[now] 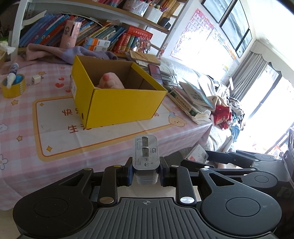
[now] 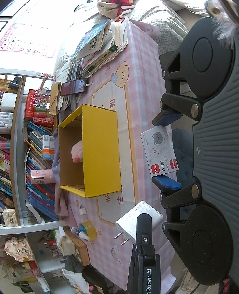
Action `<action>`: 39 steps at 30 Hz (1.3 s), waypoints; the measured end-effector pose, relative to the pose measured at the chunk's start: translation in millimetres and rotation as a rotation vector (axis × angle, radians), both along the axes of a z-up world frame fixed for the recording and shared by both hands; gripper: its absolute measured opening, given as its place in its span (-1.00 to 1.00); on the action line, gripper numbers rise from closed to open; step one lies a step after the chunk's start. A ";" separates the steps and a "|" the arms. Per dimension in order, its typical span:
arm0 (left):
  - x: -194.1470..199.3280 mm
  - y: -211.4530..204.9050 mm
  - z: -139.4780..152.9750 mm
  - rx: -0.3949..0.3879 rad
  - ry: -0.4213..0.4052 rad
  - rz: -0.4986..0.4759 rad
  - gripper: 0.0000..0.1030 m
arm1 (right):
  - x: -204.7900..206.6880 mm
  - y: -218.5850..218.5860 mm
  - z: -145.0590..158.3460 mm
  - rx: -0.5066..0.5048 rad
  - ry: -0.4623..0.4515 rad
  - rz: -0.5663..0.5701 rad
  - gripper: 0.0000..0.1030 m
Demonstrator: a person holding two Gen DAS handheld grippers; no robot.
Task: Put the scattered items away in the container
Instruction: 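Lift and carry the charger and staple box toward the yellow box with both tools, then lower charger and staple box into the yellow box and open both tools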
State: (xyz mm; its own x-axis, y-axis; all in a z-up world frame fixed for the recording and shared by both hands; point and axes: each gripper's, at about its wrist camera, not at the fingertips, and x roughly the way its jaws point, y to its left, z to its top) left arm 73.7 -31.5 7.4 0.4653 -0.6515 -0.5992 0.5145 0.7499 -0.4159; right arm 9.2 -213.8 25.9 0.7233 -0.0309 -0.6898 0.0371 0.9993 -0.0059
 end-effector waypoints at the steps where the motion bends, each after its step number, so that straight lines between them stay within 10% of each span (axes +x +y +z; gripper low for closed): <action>1: 0.8 -1.7 0.1 0.000 0.001 -0.004 -0.52 | 0.7 -1.5 0.1 0.000 0.001 -0.002 0.10; 39: 124.3 -76.4 41.4 0.047 -0.162 0.103 -0.52 | 164.8 -77.7 31.6 0.032 -0.110 0.168 0.10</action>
